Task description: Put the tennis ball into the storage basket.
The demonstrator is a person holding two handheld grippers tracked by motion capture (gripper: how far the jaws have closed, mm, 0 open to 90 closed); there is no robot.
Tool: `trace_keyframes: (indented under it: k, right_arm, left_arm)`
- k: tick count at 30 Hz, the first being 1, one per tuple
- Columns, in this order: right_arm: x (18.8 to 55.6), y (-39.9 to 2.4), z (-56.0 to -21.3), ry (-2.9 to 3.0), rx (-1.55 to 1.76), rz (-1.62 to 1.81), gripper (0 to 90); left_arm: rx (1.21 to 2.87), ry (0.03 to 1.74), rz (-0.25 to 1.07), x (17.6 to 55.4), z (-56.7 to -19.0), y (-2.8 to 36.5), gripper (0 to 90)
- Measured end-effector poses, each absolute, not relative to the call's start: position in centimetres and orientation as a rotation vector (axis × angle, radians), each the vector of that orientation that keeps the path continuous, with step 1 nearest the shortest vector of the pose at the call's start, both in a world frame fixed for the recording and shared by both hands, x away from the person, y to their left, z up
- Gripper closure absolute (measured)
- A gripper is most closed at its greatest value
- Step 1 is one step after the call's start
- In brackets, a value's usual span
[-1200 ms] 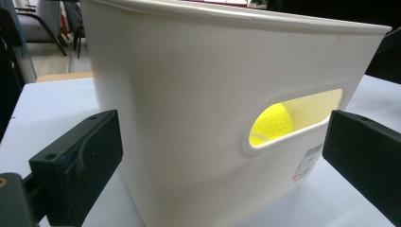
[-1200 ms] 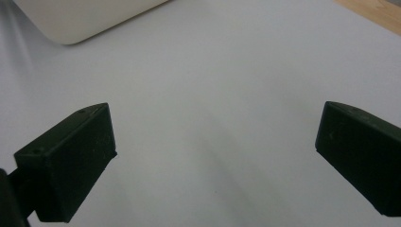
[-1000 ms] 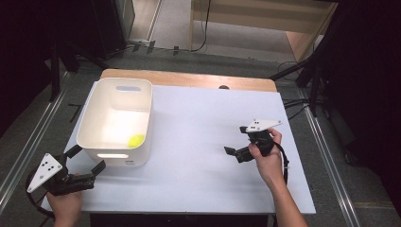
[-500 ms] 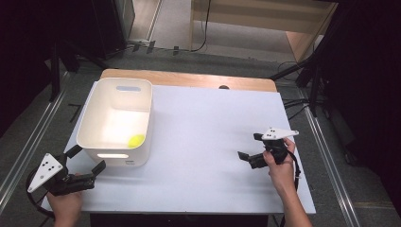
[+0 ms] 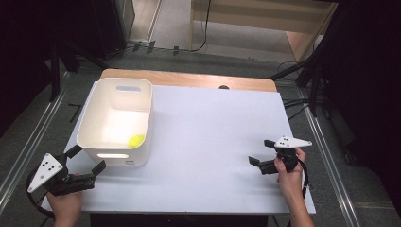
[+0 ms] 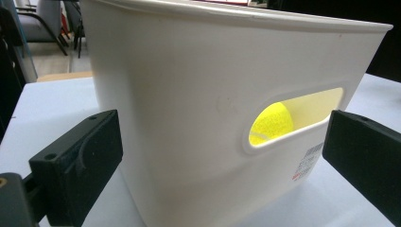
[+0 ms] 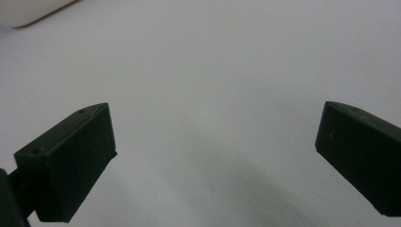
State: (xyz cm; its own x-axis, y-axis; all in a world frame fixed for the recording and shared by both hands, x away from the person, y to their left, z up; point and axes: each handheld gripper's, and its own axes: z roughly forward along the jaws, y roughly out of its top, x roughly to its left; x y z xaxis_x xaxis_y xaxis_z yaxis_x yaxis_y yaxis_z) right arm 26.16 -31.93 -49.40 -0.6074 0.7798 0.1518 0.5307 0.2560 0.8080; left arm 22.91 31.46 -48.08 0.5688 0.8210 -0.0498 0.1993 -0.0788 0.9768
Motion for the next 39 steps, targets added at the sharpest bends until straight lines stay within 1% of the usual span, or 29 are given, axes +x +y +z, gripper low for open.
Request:
trace_keyframes:
  k: [18,27,39]
  right_arm:
    - [23.2,-35.4,-51.4,2.11,1.241,1.372,0.0]
    - [21.2,-37.2,-51.6,2.018,1.268,1.443,0.0]
    - [21.4,-37.4,-51.9,1.991,1.275,1.477,0.0]
  left_arm:
    - [1.594,0.877,0.639,22.9,-48.1,31.5,0.0]
    - [1.587,0.875,0.64,22.9,-48.0,31.5,0.0]
    - [1.591,0.88,0.64,23.0,-48.0,31.4,0.0]
